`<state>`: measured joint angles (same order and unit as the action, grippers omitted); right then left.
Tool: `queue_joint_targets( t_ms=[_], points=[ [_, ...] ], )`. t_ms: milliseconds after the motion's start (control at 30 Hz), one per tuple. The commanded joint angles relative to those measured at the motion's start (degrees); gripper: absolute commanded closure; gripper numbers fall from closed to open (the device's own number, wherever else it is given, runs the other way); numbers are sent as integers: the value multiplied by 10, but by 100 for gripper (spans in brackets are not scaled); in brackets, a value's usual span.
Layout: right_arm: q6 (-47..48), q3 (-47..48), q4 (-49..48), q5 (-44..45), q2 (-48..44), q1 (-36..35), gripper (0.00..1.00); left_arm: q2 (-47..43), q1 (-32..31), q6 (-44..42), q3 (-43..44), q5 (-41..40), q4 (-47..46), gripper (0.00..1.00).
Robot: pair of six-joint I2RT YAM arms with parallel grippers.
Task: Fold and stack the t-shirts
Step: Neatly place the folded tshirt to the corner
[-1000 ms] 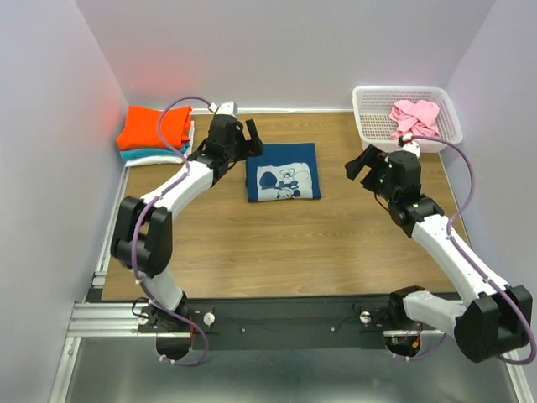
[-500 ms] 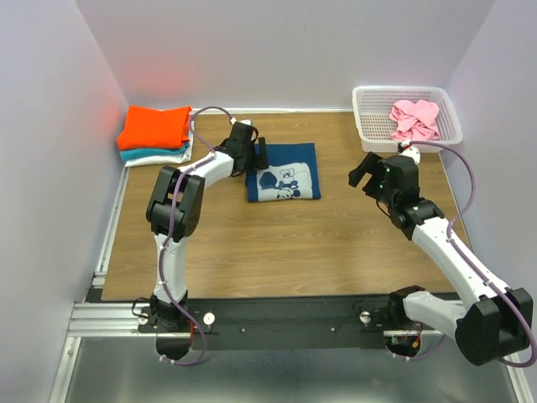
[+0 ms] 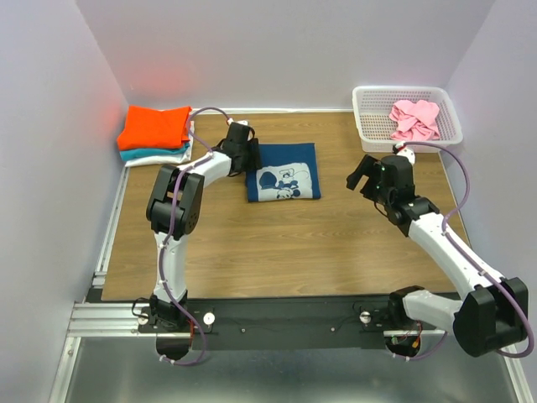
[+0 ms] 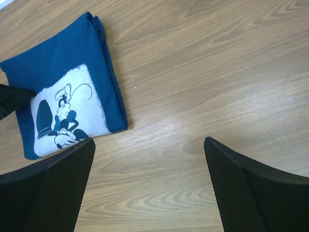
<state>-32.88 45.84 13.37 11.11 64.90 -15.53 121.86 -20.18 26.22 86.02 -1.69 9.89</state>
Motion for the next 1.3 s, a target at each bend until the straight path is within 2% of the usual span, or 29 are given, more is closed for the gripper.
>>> queue_joint_targets(
  t_ms=[0,33,133,333,433,500,533,700,833,900,1067,1267],
  points=[
    [12,4,10,1,10,1,0,21,5,-7,-13,14,2,32],
    [12,5,11,1,11,1,0,24,5,-7,-13,14,3,32],
    [15,5,12,6,12,1,0,37,5,-8,1,29,11,45],
    [16,5,13,14,19,1,0,57,-3,-6,24,-21,53,63],
    [17,6,13,14,23,2,0,66,-7,-7,30,-35,67,65],
    [18,5,14,16,27,2,0,80,-12,-11,45,-53,86,82],
    [19,5,14,17,27,1,0,86,-13,-13,59,-58,94,100],
    [24,-1,15,43,22,1,0,92,-13,-32,80,-76,101,100],
    [30,-7,15,67,16,2,0,64,-13,-63,94,-93,94,100],
    [31,-9,16,73,15,1,0,51,-13,-71,106,-141,99,100],
    [34,-12,17,94,20,1,0,27,-9,-149,135,-216,125,100],
    [35,-13,18,102,19,1,0,-9,15,-231,125,-244,98,100]
  ],
)
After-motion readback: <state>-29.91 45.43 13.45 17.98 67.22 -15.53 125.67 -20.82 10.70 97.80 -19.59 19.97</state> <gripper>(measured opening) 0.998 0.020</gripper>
